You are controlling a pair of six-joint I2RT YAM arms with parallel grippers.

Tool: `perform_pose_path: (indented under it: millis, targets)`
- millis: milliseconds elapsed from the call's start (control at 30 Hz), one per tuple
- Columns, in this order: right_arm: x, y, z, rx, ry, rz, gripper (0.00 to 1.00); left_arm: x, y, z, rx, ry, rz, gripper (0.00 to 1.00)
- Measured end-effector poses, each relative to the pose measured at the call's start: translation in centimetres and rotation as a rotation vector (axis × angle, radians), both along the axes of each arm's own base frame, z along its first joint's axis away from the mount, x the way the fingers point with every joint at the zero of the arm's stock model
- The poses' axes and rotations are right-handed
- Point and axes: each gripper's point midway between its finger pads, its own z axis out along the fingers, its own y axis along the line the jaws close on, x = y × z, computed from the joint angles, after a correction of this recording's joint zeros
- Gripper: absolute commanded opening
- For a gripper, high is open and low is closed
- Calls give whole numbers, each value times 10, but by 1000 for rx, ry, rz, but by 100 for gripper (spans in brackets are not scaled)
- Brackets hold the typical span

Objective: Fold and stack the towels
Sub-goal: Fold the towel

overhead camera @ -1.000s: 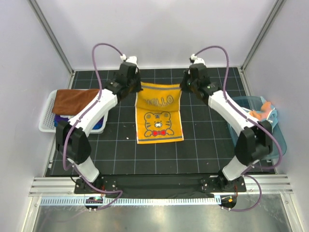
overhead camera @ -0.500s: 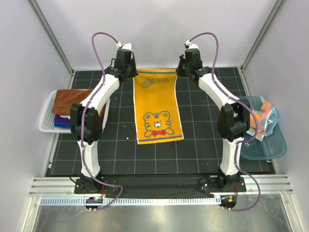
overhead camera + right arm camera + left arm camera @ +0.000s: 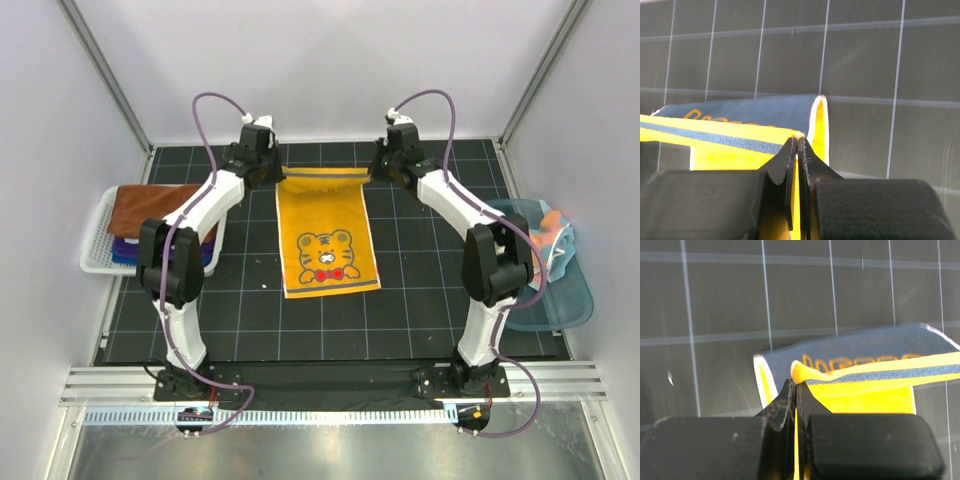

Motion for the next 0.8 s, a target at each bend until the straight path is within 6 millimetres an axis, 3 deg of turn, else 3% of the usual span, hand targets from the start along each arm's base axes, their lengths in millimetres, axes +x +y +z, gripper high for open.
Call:
perform_pose_path:
  millis: [200,400,600,800]
  targets:
    - [-45,-5,-22,32,57,16,1,-41,-1,-22,-53,69,-16,0]
    - [-86,-6,-40,70,102,36,1,-82,-2,-30,-92,104,-25,0]
    - [-121,-10,-60,78,147,42,1,-116,-7,-46,-101,143,-37,0]
    - [-149,-13,-67,85,163,44,1,-145,-11,-65,-84,187,-54,0]
